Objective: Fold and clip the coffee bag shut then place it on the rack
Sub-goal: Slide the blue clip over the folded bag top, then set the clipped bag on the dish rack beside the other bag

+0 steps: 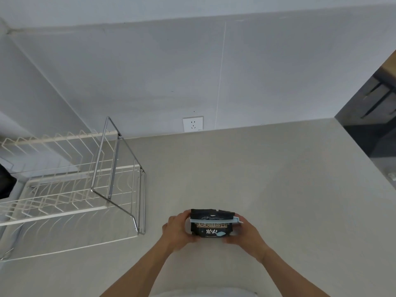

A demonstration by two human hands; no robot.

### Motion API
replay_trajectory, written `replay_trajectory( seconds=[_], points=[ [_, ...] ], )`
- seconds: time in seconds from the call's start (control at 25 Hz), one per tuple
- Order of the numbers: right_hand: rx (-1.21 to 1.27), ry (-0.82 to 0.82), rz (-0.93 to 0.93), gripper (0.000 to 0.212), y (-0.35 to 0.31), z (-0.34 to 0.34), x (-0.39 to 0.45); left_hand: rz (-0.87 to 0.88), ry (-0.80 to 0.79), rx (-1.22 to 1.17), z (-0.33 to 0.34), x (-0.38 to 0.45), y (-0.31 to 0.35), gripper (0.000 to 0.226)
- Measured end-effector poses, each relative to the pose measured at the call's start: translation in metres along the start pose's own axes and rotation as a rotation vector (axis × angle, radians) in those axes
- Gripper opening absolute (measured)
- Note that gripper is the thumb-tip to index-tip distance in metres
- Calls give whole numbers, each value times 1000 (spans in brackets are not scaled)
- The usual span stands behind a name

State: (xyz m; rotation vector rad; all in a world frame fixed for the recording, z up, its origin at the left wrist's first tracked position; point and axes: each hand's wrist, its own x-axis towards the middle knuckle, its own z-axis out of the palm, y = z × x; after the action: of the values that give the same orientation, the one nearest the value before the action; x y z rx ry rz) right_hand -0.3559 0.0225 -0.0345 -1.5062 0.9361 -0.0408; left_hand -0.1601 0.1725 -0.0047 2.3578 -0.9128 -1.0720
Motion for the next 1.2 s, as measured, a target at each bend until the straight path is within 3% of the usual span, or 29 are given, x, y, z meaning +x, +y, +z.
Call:
replay_trajectory(
  seconds=[0.2,0.52,0.84,1.12,1.2],
  points=[
    [-53,17,36,73,3,1,5,-76,-17,118,0,8,4,81],
    [-41,27,52,67,-13,-2,3,-111,-40,-61,-8,1,11,72],
    [-100,108,-142,56,-75,-13,-26,107,-38,-268,-57,-17,24,76],
    [-98,214,-289,72,-168,-21,-59,352,0,-558,-135,-62,54,62],
    [-79,246,-359,66,-201,-19,-74,438,15,-630,-159,-74,64,61]
  ],
)
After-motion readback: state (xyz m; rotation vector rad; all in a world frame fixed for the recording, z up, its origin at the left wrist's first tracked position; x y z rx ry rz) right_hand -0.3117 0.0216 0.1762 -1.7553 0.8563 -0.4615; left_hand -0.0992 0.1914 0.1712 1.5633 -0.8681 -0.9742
